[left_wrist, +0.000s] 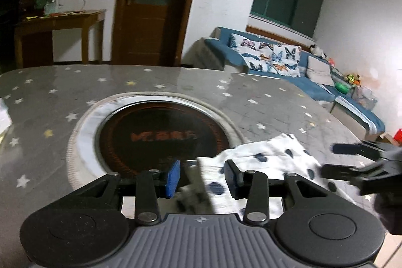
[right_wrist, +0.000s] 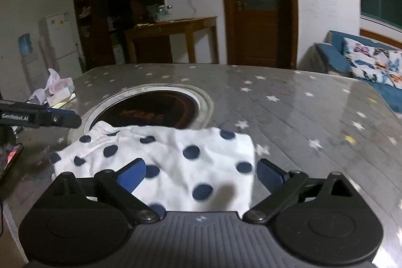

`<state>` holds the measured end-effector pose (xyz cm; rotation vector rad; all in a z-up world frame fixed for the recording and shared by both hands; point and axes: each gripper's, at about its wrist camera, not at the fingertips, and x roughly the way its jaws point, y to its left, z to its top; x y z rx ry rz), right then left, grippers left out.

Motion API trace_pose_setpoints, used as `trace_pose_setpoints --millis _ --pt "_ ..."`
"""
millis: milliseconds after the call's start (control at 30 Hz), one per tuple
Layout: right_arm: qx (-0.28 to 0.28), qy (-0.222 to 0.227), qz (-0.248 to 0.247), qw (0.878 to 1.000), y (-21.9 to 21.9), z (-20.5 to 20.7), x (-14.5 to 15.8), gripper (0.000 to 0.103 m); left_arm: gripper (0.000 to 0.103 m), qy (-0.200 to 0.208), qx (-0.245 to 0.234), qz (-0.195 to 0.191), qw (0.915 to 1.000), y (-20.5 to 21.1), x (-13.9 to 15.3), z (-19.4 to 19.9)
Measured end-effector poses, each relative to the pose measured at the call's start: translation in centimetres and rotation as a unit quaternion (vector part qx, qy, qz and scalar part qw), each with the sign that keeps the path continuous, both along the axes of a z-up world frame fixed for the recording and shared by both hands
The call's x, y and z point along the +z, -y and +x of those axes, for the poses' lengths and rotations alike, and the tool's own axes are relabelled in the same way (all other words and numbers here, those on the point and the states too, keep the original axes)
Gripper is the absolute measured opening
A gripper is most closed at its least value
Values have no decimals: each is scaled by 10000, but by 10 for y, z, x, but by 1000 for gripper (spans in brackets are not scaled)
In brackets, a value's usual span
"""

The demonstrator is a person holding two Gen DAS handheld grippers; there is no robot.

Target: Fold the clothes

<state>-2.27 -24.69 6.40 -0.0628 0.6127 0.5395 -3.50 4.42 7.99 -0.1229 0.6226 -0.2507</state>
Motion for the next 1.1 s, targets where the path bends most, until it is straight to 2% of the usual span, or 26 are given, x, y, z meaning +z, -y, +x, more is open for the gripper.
trace_pose_setpoints --millis 367,467,667,733,967,1100 --pt "187 -398 -204 9988 -37 49 -28 99 42 -434 -99 303 9986 16 -27 13" --pt "184 -512 -187 9983 -38 52 -36 103 42 -483 -98 321 9983 14 -32 13" --pt "242 -606 -284 9975 -39 52 -41 103 45 -533 -107 301 9981 11 -38 13" --pt "272 -615 -386 9970 -42 52 -42 103 48 -553 -89 282 9980 10 -39 13" --pt "407 -795 -767 9930 -51 59 -40 103 49 -542 -76 292 9981 10 -39 11" --pt "400 -833 -770 9927 -52 61 -38 103 50 -540 -62 278 9981 10 -39 10"
